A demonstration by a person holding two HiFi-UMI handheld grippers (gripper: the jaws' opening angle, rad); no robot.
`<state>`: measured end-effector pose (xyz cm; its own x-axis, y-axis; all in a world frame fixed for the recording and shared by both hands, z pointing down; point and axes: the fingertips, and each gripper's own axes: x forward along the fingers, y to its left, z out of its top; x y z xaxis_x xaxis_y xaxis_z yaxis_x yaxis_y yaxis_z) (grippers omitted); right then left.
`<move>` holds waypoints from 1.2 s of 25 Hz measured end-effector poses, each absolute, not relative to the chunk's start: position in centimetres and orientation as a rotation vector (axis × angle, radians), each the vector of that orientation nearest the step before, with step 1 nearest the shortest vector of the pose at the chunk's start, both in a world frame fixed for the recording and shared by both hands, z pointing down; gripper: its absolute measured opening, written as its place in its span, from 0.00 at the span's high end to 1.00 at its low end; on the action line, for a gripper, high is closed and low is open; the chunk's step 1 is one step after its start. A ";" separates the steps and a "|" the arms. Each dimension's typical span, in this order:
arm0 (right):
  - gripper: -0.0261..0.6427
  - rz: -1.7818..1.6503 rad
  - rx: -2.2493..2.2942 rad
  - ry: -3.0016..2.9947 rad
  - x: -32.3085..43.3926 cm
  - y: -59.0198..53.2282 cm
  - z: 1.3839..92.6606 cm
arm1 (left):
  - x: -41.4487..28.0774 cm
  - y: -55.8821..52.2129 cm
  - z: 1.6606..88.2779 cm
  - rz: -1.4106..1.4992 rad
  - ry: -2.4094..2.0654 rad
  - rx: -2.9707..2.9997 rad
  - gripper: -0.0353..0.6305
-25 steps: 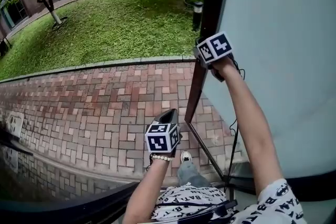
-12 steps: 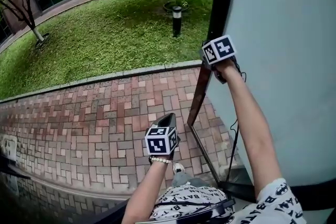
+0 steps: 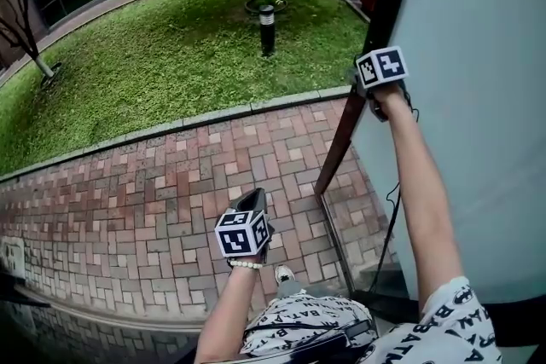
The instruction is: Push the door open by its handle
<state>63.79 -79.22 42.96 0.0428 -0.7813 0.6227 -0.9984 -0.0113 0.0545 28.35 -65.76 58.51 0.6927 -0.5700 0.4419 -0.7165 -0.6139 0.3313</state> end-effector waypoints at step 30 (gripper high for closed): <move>0.84 0.711 1.992 -1.658 75.4 -76.6 42.7 | 29.2 -68.6 58.3 0.400 -0.979 2.402 0.97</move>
<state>75.40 -76.62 42.68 0.1445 -0.7520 0.6432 -0.9843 -0.1761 0.0151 29.21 -68.61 58.32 0.6963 -0.5629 0.4453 -0.7137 -0.6089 0.3464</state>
